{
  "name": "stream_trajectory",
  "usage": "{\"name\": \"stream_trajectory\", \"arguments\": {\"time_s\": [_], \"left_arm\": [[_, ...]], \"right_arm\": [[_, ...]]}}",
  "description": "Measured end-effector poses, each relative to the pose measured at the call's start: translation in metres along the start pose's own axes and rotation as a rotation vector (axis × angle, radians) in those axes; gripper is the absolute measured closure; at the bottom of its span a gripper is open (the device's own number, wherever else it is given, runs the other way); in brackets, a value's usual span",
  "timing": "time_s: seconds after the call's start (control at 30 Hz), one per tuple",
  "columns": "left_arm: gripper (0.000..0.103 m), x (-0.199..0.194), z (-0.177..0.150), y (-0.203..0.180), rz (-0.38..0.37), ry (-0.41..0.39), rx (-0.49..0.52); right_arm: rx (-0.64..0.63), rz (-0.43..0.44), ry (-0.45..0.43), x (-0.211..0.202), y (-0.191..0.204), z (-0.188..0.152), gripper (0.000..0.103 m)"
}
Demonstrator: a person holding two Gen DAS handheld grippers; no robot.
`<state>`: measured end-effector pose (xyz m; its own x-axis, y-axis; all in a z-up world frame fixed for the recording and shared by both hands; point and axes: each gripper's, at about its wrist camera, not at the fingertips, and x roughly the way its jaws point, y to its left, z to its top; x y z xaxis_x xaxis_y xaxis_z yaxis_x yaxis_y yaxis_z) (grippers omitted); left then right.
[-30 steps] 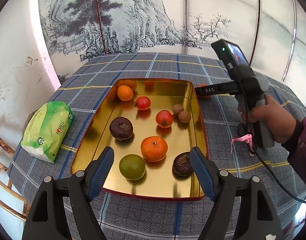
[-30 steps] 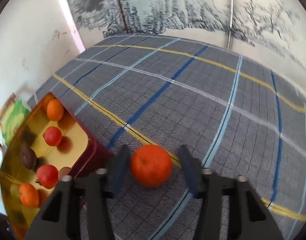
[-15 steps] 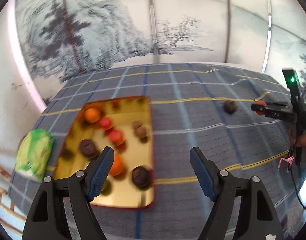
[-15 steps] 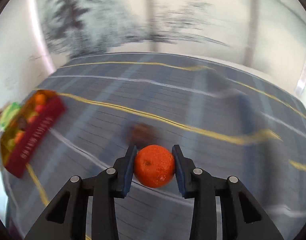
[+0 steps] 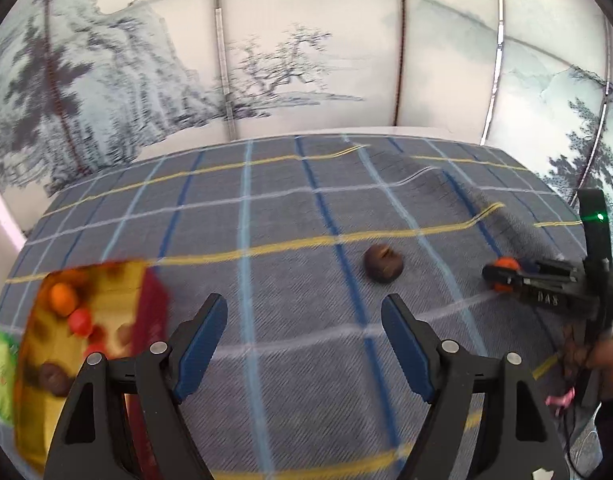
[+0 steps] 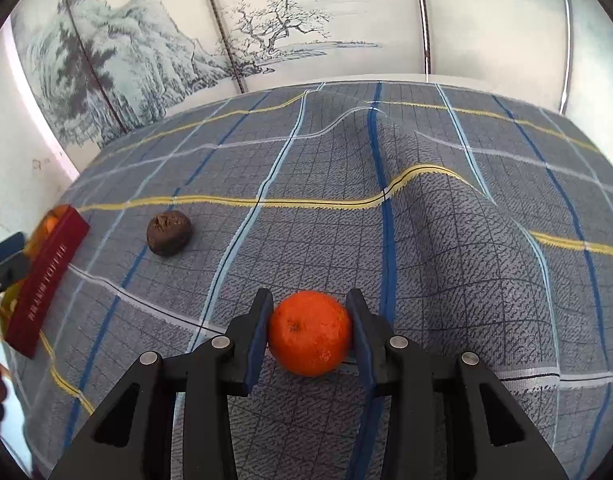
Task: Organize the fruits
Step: 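Move the left gripper to the dark brown fruit on the cloth and grasp it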
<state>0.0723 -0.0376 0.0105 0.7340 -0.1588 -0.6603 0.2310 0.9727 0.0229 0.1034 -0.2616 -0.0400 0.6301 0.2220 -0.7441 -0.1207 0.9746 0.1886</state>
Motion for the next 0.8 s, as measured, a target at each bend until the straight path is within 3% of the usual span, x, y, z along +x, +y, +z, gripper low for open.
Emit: {"name": "stream_trajectory", "arguments": {"time_s": [0.33, 0.47, 0.63, 0.67, 0.73, 0.8], "left_arm": [[0.028, 0.067, 0.018, -0.045, -0.118, 0.046, 0.099], [0.030, 0.085, 0.019, -0.058, -0.111, 0.060, 0.179], [0.061, 0.116, 0.017, -0.063, -0.144, 0.159, 0.219], [0.065, 0.115, 0.019, -0.058, -0.180, 0.147, 0.186], [0.066, 0.119, 0.020, -0.052, -0.196, 0.156, 0.150], [0.066, 0.118, 0.018, -0.052, -0.163, 0.153, 0.140]], "right_arm": [[0.022, 0.068, 0.002, -0.001, -0.004, -0.002, 0.064], [0.046, 0.092, -0.001, -0.001, -0.010, -0.003, 0.064], [0.050, 0.097, -0.002, -0.002, -0.011, -0.004, 0.064], [0.052, 0.099, -0.002, -0.002, -0.011, -0.004, 0.064], [0.062, 0.103, -0.006, -0.002, -0.012, -0.003, 0.064], [0.070, 0.105, -0.007, -0.002, -0.012, -0.003, 0.064]]}}
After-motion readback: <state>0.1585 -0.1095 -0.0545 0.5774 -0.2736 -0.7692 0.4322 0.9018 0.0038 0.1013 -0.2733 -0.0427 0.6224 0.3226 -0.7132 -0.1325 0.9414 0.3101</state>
